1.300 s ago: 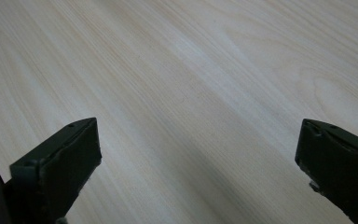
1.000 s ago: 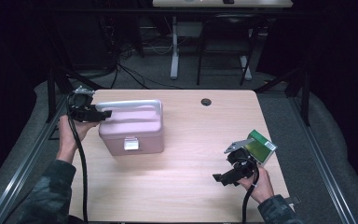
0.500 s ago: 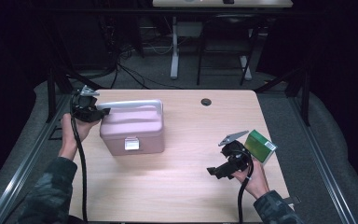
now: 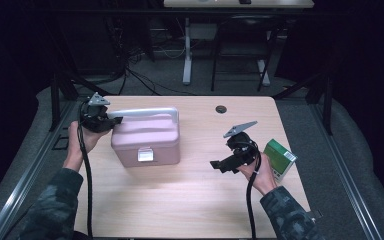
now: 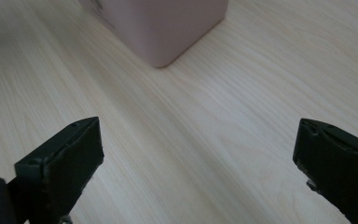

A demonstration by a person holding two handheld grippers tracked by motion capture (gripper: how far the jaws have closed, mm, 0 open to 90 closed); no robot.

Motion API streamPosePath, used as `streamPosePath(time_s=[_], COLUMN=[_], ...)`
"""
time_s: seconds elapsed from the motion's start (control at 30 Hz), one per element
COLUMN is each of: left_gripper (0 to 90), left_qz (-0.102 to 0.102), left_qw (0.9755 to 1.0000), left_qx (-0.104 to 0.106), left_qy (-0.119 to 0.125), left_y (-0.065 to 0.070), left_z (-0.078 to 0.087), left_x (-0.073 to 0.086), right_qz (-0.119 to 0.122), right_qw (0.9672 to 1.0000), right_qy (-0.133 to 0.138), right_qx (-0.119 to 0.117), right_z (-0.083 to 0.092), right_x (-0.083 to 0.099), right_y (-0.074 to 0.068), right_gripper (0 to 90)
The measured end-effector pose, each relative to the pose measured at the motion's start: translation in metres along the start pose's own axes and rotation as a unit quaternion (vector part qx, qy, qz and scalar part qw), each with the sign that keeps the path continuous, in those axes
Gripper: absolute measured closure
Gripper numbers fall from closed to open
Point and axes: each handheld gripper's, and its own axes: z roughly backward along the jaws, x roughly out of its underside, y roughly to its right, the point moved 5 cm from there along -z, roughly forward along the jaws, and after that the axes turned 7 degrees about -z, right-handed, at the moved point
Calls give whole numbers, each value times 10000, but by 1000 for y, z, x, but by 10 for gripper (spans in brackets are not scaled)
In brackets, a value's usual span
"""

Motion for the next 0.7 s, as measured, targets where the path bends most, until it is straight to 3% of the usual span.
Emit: streamPosePath(time_s=[0.43,0.7], left_gripper=[734,734], left_qz=[-207,-298], left_qw=[9993,9985], left_qx=[291,438], left_qy=[102,123], left_y=[14,24], left_z=[-7,-12], left_x=[-10,-16], right_qz=[105,141], right_qw=[9995,9992], right_qy=[271,366], right_qx=[-94,-50], right_z=[-14,-32], right_x=[-49,-83], right_y=[-6,-9], right_gripper=[40,143])
